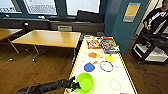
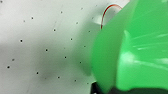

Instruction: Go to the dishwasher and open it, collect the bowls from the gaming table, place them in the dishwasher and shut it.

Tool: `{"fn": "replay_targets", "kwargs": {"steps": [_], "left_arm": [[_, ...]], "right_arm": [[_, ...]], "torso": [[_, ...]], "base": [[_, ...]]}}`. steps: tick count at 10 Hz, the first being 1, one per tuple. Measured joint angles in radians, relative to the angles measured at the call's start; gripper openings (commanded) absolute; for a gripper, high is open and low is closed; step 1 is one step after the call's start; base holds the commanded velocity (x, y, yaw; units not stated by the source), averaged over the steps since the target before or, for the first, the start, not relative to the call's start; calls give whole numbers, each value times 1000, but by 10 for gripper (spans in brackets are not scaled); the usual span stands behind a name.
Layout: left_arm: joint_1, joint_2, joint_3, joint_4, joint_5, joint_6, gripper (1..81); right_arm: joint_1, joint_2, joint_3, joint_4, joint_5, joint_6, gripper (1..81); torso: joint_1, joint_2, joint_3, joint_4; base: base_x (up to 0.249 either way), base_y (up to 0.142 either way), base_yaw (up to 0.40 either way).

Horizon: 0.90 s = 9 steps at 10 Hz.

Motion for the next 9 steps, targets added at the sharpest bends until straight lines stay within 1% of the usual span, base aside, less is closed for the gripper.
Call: {"fn": "replay_targets", "kwargs": {"steps": [1,3,4,5,6,8,9], "left_arm": [[10,14,-3,22,21,15,10],[9,11,23,85,35,12,10],[10,-8,66,109,53,11,10],[10,-40,119,124,73,8,10],[-1,-83,186,133,77,-7,10],[-65,-182,346,146,83,-13,10],[-101,-239,433,148,80,-23,10]], "right_arm": [[2,13,-25,-1,-15,0,10],[12,37,-65,-1,-66,0,10],[16,42,-67,-2,-71,0,10],[16,41,-68,-2,-73,0,10],[16,45,-74,-2,-74,0,10],[17,63,-84,-4,-75,0,10],[16,60,-79,-4,-75,-1,10]], "torso": [[0,0,0,0],[0,0,0,0],[0,0,0,0],[0,0,0,0],[0,0,0,0],[0,0,0,0],[0,0,0,0]], "base": [[0,0,0],[0,0,0],[0,0,0],[0,0,0],[0,0,0],[0,0,0],[0,0,0]]}}
